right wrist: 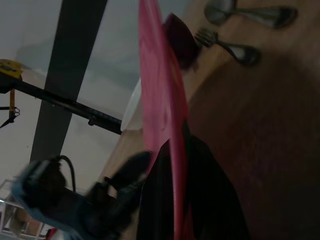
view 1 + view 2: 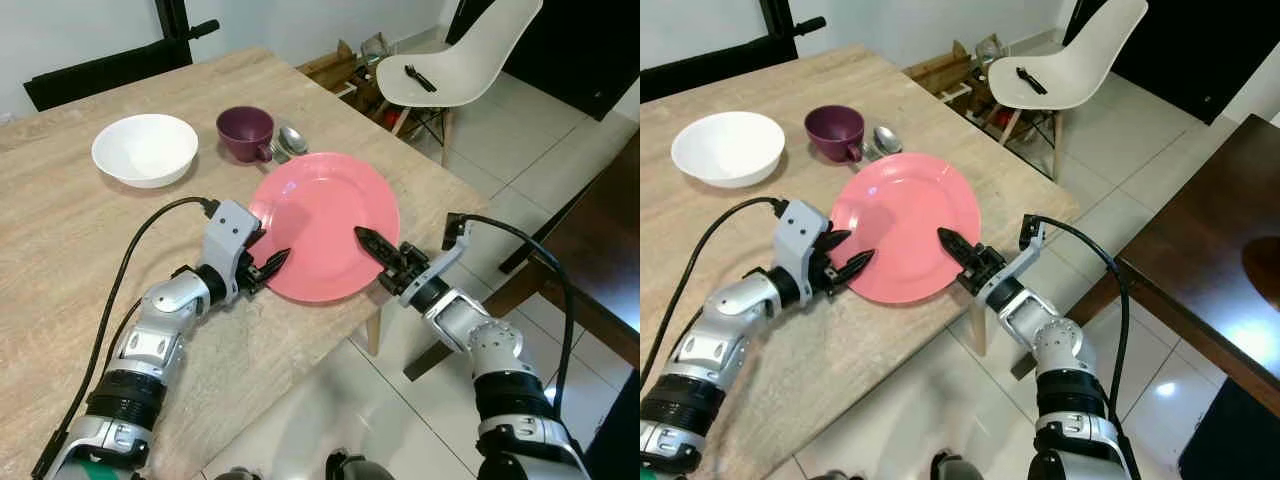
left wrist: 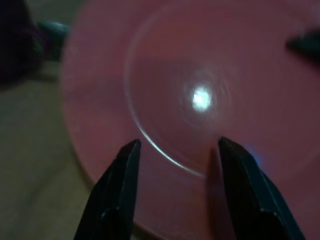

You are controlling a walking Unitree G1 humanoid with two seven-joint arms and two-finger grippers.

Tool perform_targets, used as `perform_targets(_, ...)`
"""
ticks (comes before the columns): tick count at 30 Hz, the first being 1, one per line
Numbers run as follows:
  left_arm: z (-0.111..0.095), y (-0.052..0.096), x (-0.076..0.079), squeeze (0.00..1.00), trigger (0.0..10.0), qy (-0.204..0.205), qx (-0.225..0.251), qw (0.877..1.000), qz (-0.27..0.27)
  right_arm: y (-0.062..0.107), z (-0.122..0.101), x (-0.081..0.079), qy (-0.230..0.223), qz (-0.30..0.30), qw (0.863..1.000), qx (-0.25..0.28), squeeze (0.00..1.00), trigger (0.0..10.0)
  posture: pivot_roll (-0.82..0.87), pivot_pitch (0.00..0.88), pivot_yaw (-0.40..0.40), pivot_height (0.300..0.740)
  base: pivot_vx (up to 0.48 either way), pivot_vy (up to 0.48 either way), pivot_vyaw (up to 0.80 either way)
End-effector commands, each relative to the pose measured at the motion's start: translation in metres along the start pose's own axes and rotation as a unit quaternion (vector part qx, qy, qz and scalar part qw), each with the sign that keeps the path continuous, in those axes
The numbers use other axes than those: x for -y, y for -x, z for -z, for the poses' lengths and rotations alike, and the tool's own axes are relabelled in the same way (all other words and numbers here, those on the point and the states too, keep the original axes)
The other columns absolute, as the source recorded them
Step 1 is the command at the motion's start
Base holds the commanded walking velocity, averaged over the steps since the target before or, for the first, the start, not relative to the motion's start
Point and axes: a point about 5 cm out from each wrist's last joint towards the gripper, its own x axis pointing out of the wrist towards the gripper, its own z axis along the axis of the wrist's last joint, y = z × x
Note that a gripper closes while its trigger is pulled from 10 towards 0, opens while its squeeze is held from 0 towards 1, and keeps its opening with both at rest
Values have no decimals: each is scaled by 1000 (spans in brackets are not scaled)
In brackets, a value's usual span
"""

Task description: Setting the table

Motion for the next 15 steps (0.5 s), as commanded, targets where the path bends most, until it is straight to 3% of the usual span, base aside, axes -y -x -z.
perform_targets(1,-12,10,-11,0,10000,22,15,1000,-11,3,-15,-8,23,-17,999,32,0,0,-18,87,15,740,0,0,0)
perform_targets(2,-22,17,-17,0,10000,30,31,999,-19,5,-21,-14,49,-23,998,40,0,10000,-15,89,17,740,0,0,0)
perform_targets(4,-29,22,-21,0,10000,35,41,998,-23,6,-24,-19,68,-28,996,46,0,10000,-16,90,20,740,0,0,0)
perform_targets(6,-40,42,-34,0,10000,53,59,995,-56,10,-34,-36,124,-33,988,84,0,10000,-20,94,32,740,0,0,0)
perform_targets(8,-43,48,-37,0,10000,57,62,994,-68,12,-37,-42,140,-31,985,98,0,10000,-20,94,32,740,0,0,0)
perform_targets(12,-46,67,-39,0,10000,45,62,989,-126,18,-41,-52,150,1,976,160,0,10000,-24,98,33,740,0,0,0)
perform_targets(15,-46,72,-35,0,10000,17,52,987,-150,22,-44,-56,152,29,967,203,0,10000,-25,97,33,740,0,0,0)
